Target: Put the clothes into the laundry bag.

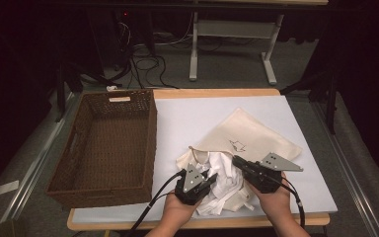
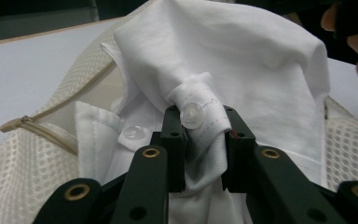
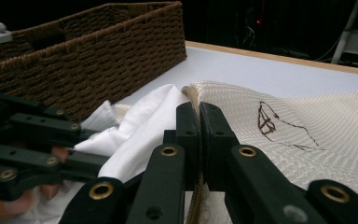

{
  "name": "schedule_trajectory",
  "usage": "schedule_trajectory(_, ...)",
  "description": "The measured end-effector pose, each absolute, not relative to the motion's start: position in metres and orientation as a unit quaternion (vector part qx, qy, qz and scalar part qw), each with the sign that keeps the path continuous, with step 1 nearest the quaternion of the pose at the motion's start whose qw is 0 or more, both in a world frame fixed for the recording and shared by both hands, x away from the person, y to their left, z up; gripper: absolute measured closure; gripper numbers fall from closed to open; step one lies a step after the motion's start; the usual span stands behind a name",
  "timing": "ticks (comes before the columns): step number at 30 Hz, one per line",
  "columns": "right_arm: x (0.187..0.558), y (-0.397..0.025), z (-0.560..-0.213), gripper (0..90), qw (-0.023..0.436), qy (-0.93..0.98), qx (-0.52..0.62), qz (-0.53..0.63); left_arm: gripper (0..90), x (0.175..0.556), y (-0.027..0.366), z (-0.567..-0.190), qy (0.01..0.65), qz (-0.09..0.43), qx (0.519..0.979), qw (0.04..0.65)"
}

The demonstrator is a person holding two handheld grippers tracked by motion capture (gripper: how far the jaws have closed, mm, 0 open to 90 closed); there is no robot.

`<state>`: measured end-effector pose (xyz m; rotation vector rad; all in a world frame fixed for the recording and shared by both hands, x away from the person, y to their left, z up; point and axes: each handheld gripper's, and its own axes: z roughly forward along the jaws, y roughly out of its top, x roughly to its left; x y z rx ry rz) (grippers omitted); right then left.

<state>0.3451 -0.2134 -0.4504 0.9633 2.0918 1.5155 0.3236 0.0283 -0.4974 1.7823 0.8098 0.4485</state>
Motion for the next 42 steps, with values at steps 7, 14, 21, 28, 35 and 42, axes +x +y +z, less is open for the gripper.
schedule_trajectory(7, 0.346, -0.211, -0.451, 87.8, 0.189, 0.744, 0.344, 0.541, 74.7, 0.327, 0.016, -0.504, 0.319, 0.174, 0.766, 0.531)
schedule_trajectory(14, 0.344, -0.205, -0.45, 87.9, 0.19, 0.744, 0.339, 0.544, 75.2, 0.327, 0.019, -0.503, 0.327, 0.174, 0.758, 0.537)
schedule_trajectory(21, 0.339, -0.208, -0.449, 87.8, 0.191, 0.743, 0.333, 0.548, 76.2, 0.33, 0.031, -0.497, 0.353, 0.207, 0.716, 0.566)
schedule_trajectory(28, 0.341, -0.209, -0.451, 87.7, 0.194, 0.743, 0.334, 0.546, 56.1, 0.329, 0.041, -0.499, 0.382, 0.215, 0.693, 0.573)
schedule_trajectory(35, 0.341, -0.212, -0.453, 87.6, 0.196, 0.745, 0.333, 0.544, 26.9, 0.312, 0.057, -0.501, 0.382, 0.231, 0.705, 0.551)
schedule_trajectory(42, 0.34, -0.212, -0.453, 87.6, 0.19, 0.743, 0.337, 0.546, 43.4, 0.319, 0.047, -0.518, 0.389, 0.211, 0.74, 0.507)
